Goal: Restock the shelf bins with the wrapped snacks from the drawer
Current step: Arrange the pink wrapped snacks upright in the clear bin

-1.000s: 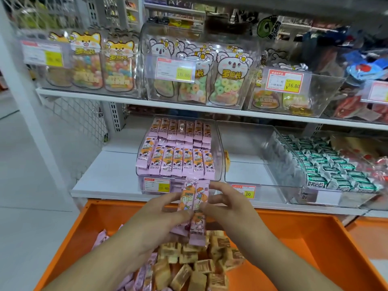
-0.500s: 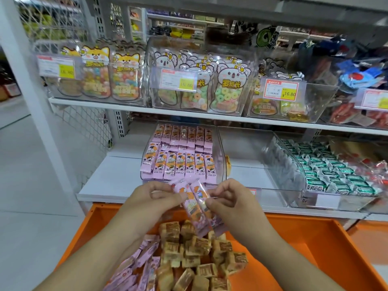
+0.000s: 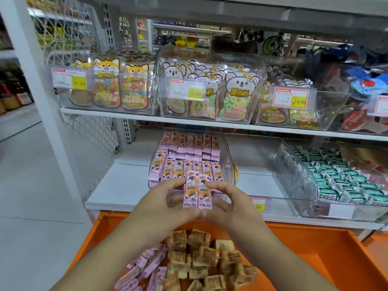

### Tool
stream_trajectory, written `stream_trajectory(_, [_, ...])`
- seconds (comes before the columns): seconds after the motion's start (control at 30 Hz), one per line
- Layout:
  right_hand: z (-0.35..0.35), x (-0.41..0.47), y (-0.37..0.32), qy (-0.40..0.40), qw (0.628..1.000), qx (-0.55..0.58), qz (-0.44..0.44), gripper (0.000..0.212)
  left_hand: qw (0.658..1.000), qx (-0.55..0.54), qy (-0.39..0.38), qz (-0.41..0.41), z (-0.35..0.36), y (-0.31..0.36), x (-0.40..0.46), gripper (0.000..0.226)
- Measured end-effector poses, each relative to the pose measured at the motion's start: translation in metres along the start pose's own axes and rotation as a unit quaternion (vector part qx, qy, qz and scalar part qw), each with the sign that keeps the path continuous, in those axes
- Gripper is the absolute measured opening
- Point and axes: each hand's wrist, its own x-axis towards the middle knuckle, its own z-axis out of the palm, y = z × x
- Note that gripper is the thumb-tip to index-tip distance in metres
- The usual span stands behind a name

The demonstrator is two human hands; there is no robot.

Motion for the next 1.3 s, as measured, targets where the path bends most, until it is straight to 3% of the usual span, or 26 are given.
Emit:
stream_trajectory(0.17, [0.010, 0.016, -0.002, 0.002, 0.998, -0.057, -0.007, 0.055, 0.990, 0.106, 0.018, 0.091, -0.014, -0.010, 0.011, 0.077])
stream_trajectory(0.23, [0.014, 0.027, -0.006, 0.017, 0.996, -0.082, -0.017, 0.053, 0.979, 0.165, 0.039, 0.116, -0.021, -0.012, 0.020, 0.072])
stream_trajectory(0.4, [0.027, 0.071, -0.004, 0.046, 0.987, -0.140, -0.066, 0.049, 0.926, 0.319, 0.097, 0.175, -0.040, -0.016, 0.049, 0.060])
stream_trajectory(0.57, [0.035, 0.113, 0.012, 0.074, 0.927, -0.342, -0.134, 0.049, 0.871, 0.425, 0.126, 0.212, -0.062, -0.033, 0.085, 0.059])
stream_trajectory(0.7, [0.037, 0.125, 0.022, 0.063, 0.893, -0.416, -0.159, 0.047, 0.853, 0.463, 0.120, 0.210, -0.064, -0.058, 0.102, 0.056])
stream_trajectory(1.03, [0.036, 0.129, 0.036, 0.050, 0.830, -0.518, -0.202, 0.053, 0.866, 0.445, 0.129, 0.190, -0.064, -0.074, 0.108, 0.052])
stream_trajectory(1.2, [0.036, 0.119, 0.038, 0.046, 0.823, -0.541, -0.166, 0.063, 0.877, 0.441, 0.107, 0.159, -0.064, -0.072, 0.097, 0.059])
stream_trajectory(1.3, [0.033, 0.108, 0.036, 0.037, 0.839, -0.522, -0.149, 0.065, 0.882, 0.431, 0.101, 0.162, -0.066, -0.069, 0.085, 0.058])
